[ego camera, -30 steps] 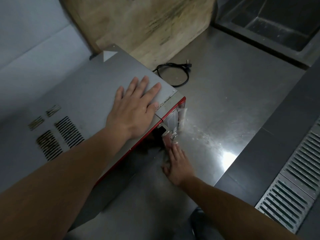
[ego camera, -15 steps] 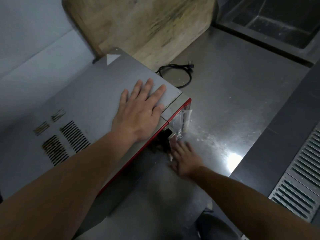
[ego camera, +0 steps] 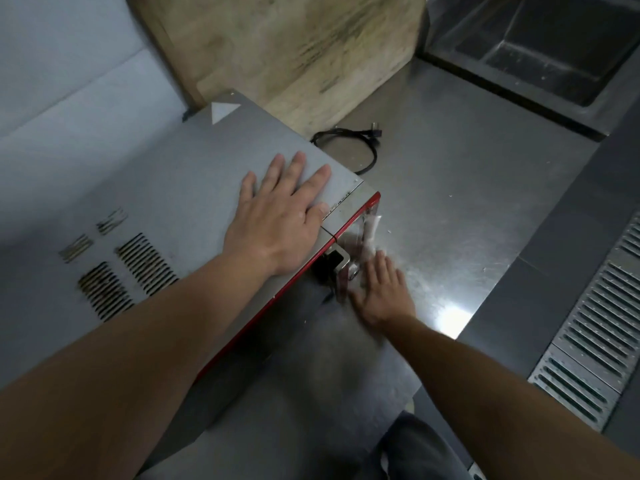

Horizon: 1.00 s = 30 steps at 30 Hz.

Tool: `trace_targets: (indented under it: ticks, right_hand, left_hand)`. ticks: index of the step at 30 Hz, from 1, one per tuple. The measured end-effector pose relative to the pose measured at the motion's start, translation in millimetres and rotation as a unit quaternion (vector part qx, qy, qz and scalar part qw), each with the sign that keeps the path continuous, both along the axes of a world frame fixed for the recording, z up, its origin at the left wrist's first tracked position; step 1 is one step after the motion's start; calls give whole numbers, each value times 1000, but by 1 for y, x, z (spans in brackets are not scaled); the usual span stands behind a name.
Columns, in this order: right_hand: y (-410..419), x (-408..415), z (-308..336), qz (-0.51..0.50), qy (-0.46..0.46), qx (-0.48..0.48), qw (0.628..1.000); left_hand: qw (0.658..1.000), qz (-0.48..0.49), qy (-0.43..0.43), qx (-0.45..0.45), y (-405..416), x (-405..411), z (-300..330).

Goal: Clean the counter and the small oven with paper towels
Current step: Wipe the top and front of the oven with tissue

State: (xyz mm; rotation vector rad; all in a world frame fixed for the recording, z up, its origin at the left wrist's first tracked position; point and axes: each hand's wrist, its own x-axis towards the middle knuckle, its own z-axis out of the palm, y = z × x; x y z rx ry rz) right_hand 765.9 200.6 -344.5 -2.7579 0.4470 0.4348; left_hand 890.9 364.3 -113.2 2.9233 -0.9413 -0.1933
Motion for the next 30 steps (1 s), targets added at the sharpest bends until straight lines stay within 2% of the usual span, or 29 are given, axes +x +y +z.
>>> trace_targets:
  ticks: [5, 9, 14, 17, 19, 25, 27, 30]
  right_hand:
    - [80, -48, -5, 124, -9, 29, 992]
    - [142, -68, -10, 262, 0, 72, 962]
    - [155, -74, -19, 364, -11, 60, 929]
    - [118, -62, -19, 412, -23, 58, 909]
    - [80, -51, -20, 413, -38, 35, 909]
    - [-65, -21, -16, 371, -55, -29, 927]
    - [-116, -12, -15, 330, -85, -17, 940]
    - [-177, 16, -8, 286, -60, 9, 956]
  left_hand:
    - [1000, 0, 5, 2, -1, 1, 1]
    - [1000, 0, 10, 0, 0, 2, 2]
    - [1000, 0, 16, -2, 0, 0, 2]
    - [1000, 5, 16, -1, -1, 2, 3]
    - [1000, 7, 18, 10, -2, 2, 4]
    - [999, 8, 22, 36, -6, 1, 10]
    - [998, 11, 28, 47, -6, 0, 11]
    - [997, 29, 42, 54, -11, -2, 16]
